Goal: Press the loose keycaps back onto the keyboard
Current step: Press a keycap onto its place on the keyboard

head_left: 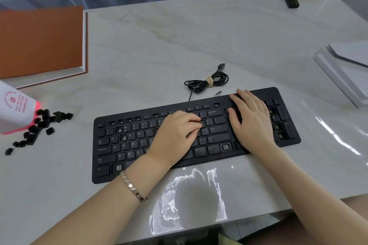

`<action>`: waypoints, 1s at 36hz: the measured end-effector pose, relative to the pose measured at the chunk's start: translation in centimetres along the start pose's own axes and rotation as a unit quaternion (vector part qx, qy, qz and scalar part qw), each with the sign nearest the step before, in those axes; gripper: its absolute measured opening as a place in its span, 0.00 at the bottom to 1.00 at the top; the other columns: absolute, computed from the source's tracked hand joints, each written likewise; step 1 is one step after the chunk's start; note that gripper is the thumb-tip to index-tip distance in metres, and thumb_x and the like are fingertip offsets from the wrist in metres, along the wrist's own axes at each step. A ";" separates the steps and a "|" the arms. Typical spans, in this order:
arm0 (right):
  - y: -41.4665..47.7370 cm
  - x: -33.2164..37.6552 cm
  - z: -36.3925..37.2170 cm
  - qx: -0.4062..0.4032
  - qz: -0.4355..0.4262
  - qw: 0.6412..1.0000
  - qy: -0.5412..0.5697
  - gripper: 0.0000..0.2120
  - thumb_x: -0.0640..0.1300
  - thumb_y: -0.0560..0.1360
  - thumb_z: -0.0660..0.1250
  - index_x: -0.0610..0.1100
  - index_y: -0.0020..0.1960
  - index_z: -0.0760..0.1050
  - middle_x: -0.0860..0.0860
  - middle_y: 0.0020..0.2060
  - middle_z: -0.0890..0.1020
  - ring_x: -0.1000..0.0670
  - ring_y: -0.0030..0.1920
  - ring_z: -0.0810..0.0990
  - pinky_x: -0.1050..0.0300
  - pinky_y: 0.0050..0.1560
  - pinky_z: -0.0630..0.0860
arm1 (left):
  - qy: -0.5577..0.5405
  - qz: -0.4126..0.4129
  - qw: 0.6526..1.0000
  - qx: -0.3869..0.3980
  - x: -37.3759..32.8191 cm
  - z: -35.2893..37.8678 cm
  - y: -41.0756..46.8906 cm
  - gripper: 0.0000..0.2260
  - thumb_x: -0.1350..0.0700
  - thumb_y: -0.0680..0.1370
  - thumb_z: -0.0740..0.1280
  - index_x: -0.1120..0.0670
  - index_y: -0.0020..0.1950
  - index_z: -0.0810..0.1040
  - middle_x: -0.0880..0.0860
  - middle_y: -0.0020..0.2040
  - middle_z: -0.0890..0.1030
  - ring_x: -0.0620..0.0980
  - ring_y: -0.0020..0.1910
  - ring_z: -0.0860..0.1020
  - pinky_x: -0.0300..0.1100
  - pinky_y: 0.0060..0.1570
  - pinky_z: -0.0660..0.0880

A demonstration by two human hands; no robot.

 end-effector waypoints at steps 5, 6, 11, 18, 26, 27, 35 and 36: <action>0.0 -0.1 0.0 -0.005 -0.002 1.000 -0.002 0.24 0.52 0.76 0.51 0.41 0.63 0.74 0.45 0.65 0.74 0.44 0.68 0.67 0.49 0.68 0.58 | 0.062 0.063 0.996 0.001 -0.8 0.1 -0.2 0.11 0.59 0.76 0.62 0.59 0.46 0.84 0.52 0.46 0.83 0.50 0.47 0.73 0.45 0.44 0.71; 0.0 0.0 0.0 -0.005 -0.002 1.000 -0.002 0.23 0.52 0.76 0.52 0.41 0.63 0.74 0.45 0.65 0.74 0.44 0.68 0.67 0.49 0.68 0.58 | 0.076 0.072 0.995 -0.002 -0.8 0.1 -0.4 0.10 0.59 0.76 0.62 0.58 0.46 0.84 0.52 0.47 0.83 0.50 0.47 0.74 0.46 0.44 0.72; 0.0 0.0 0.0 -0.008 -0.004 1.000 -0.003 0.23 0.52 0.76 0.52 0.41 0.63 0.74 0.45 0.65 0.74 0.44 0.68 0.68 0.50 0.68 0.57 | 0.074 0.043 0.996 -0.034 -0.3 -0.1 -0.8 0.10 0.56 0.75 0.64 0.57 0.43 0.84 0.51 0.46 0.83 0.50 0.47 0.76 0.47 0.43 0.76; 0.0 0.0 0.0 -0.010 -0.005 1.000 -0.008 0.23 0.52 0.76 0.52 0.41 0.63 0.74 0.45 0.65 0.74 0.44 0.68 0.68 0.52 0.68 0.55 | 0.040 0.021 0.997 -0.065 -0.5 0.1 -0.6 0.09 0.56 0.74 0.65 0.57 0.41 0.84 0.50 0.43 0.84 0.47 0.46 0.74 0.46 0.44 0.72; 0.1 0.0 0.0 -0.013 -0.007 1.000 -0.010 0.22 0.51 0.76 0.53 0.41 0.63 0.74 0.45 0.64 0.74 0.43 0.67 0.69 0.53 0.67 0.55 | 0.042 -0.023 0.995 -0.082 -0.8 0.2 -0.5 0.10 0.52 0.72 0.67 0.56 0.42 0.84 0.49 0.41 0.83 0.48 0.44 0.75 0.45 0.42 0.73; 0.1 0.1 0.0 -0.012 -0.006 1.000 -0.010 0.22 0.51 0.76 0.53 0.41 0.63 0.74 0.45 0.64 0.74 0.43 0.67 0.68 0.53 0.67 0.56 | 0.039 -0.036 0.995 -0.087 -0.8 0.2 -0.4 0.09 0.52 0.72 0.67 0.56 0.41 0.84 0.48 0.40 0.82 0.48 0.43 0.75 0.45 0.41 0.74; 0.0 0.0 0.1 -0.009 -0.005 1.000 -0.008 0.23 0.52 0.76 0.52 0.41 0.63 0.74 0.45 0.65 0.74 0.43 0.68 0.68 0.51 0.68 0.57 | 0.027 -0.068 0.995 -0.074 -1.2 0.1 0.2 0.03 0.60 0.68 0.70 0.56 0.36 0.84 0.50 0.38 0.83 0.56 0.39 0.79 0.51 0.40 0.78; 0.0 0.0 0.1 -0.010 -0.006 1.000 -0.008 0.23 0.52 0.76 0.52 0.41 0.63 0.74 0.45 0.65 0.74 0.43 0.68 0.68 0.50 0.68 0.57 | 0.031 -0.060 0.995 -0.074 -1.2 0.1 0.2 0.05 0.58 0.69 0.69 0.56 0.37 0.85 0.50 0.38 0.83 0.55 0.39 0.79 0.50 0.40 0.78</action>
Point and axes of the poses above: each hand's wrist, its own y-axis towards the middle knuckle, its own z-axis out of the palm, x = y × z, the point moved 6 cm from there along y, towards the middle knuckle
